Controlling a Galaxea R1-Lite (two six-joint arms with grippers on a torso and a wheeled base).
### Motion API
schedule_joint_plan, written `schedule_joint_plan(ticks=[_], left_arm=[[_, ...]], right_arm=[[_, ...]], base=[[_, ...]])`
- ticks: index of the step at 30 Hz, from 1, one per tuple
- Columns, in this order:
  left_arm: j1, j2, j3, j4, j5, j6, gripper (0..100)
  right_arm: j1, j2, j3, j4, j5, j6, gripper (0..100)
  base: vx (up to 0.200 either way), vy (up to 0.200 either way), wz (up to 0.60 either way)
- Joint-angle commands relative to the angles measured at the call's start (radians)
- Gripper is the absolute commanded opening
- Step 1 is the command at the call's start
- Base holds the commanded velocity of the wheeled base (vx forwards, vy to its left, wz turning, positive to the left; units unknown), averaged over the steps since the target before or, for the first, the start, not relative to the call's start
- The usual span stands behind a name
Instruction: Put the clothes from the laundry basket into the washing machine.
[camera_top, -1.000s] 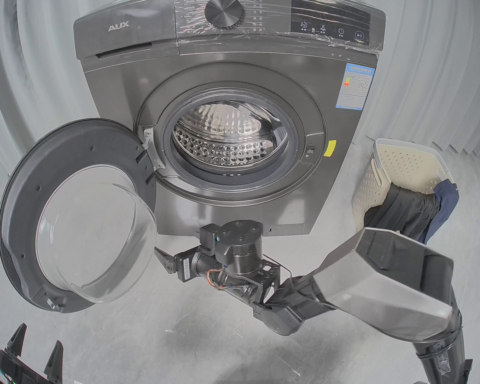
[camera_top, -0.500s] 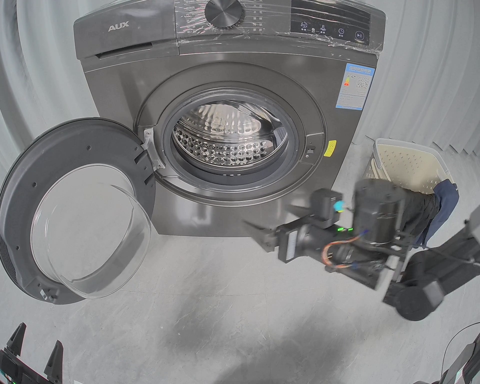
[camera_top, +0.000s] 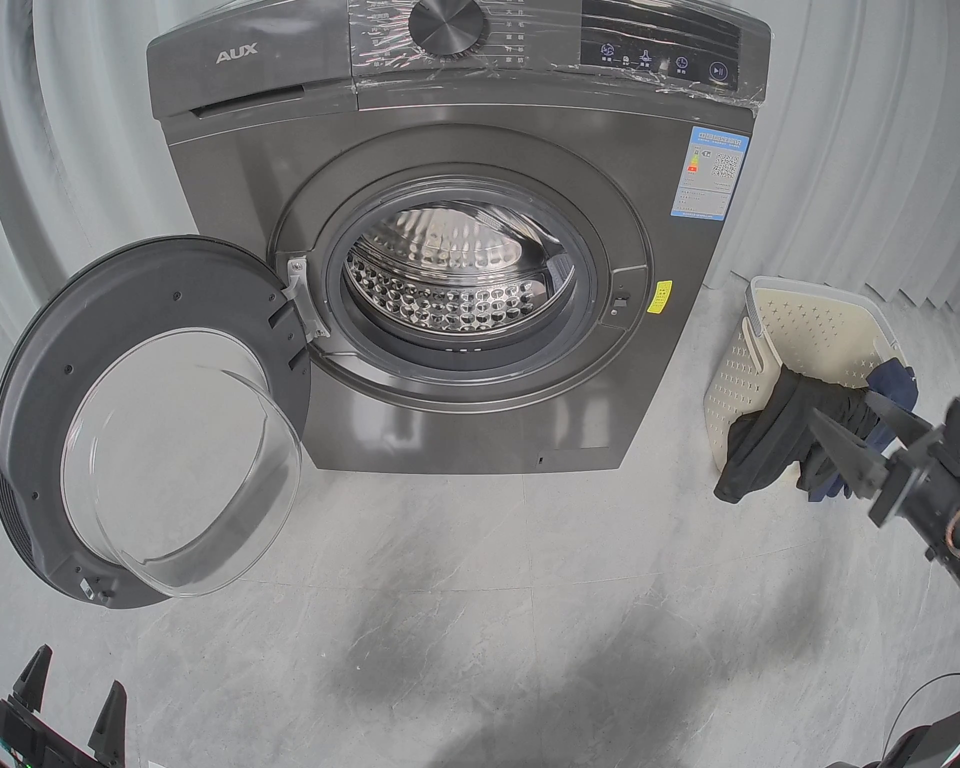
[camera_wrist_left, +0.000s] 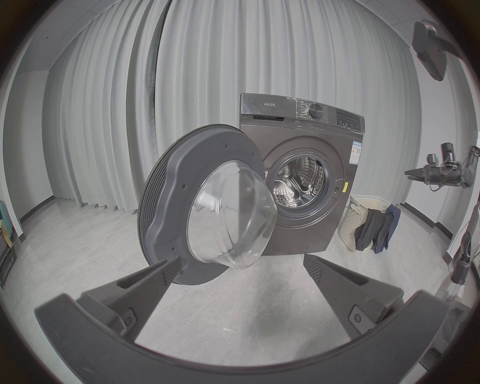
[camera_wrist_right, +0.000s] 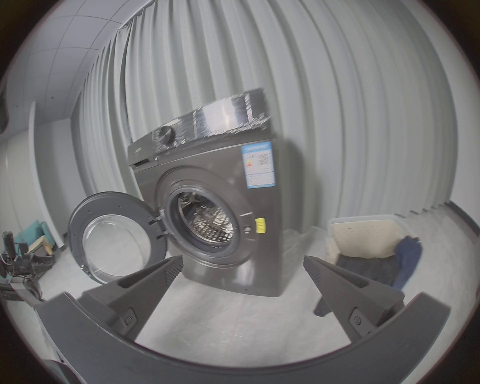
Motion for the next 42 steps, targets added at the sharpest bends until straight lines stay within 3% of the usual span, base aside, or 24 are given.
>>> schedule_joint_plan(ticks=[1,14,17,18,21,26,29,42], left_arm=[[0.000,-0.017,0.018,0.000,0.001,0.002,100],[0.000,-0.017,0.018,-0.002,0.001,0.002,100],[0.000,-0.017,0.018,0.000,-0.001,0.003,100],[0.000,-0.018,0.018,0.000,-0.001,0.008,100],[0.000,-0.018,0.018,0.000,-0.001,0.008,100],[0.000,-0.018,0.018,0.000,-0.009,0.011,100],[0.000,-0.017,0.018,0.000,-0.010,0.008,100],[0.000,-0.017,0.018,0.000,-0.010,-0.003,100]], right_arm=[[-0.144,-0.371,0.199,0.063,0.001,-0.023,100],[-0.225,-0.739,0.306,0.351,0.004,-0.011,100],[-0.267,-0.884,0.306,0.491,0.006,-0.016,100],[-0.290,-0.975,0.306,0.596,0.009,-0.020,100],[-0.294,-1.073,0.306,0.731,0.018,-0.017,100],[-0.324,-1.078,0.306,0.753,0.024,-0.017,100],[-0.383,-1.154,0.306,0.871,0.071,-0.020,100],[-0.383,-1.154,0.306,0.938,0.081,-0.034,100]], base=[[0.000,0.000,0.00],[0.000,0.000,0.00],[0.000,0.000,0.00],[0.000,0.000,0.00],[0.000,0.000,0.00],[0.000,0.000,0.00],[0.000,0.000,0.00],[0.000,0.000,0.00]])
